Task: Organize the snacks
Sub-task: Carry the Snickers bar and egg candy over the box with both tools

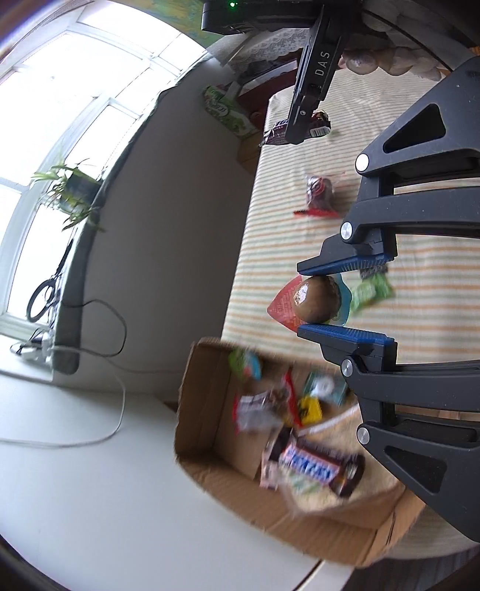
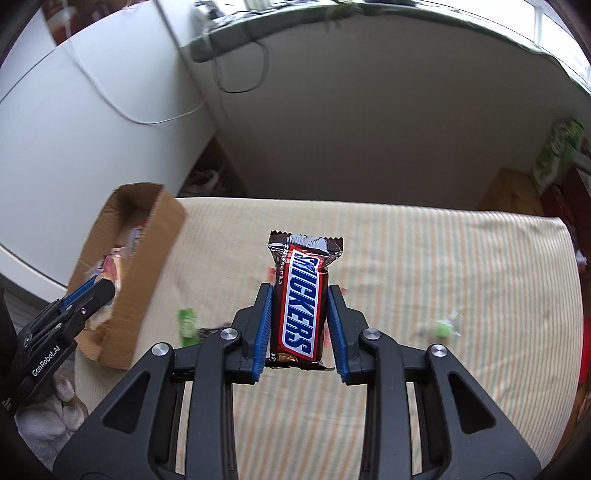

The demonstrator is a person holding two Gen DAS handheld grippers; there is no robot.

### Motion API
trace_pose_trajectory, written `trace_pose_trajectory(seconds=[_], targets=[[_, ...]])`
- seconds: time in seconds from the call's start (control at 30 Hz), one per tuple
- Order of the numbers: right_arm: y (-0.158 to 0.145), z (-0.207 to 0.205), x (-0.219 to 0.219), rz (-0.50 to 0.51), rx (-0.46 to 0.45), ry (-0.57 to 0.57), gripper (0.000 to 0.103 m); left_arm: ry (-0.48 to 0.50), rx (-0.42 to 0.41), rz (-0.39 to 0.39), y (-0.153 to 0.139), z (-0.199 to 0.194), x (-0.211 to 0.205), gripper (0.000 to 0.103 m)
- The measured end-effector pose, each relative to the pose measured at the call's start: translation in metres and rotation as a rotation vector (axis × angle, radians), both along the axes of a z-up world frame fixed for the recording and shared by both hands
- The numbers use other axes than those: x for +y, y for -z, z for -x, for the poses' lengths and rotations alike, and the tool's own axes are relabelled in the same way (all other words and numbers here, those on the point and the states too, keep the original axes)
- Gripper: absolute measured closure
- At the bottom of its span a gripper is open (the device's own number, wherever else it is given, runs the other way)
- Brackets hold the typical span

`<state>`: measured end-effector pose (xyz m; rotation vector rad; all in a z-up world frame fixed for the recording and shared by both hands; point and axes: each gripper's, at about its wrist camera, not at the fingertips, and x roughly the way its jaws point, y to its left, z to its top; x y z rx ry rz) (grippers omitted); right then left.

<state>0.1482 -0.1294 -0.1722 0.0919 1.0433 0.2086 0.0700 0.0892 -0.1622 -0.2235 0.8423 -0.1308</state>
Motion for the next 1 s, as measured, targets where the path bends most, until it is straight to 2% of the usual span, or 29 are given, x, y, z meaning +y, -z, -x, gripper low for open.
trace_pose_trajectory(seconds=[0.57,1.0], targets=[[-0.025,-0.019,0.115,-0.022,-0.037,-0.225,0.073,-0.114,-0.041,-0.058,-0.018,-0.006,0.078,0.078],[-0.013,-0.027,0.177,-0.048,0.004,-0.31,0.073,-0.137,-0.022,-0.062,-0.013,-0.028,0.107,0.078]])
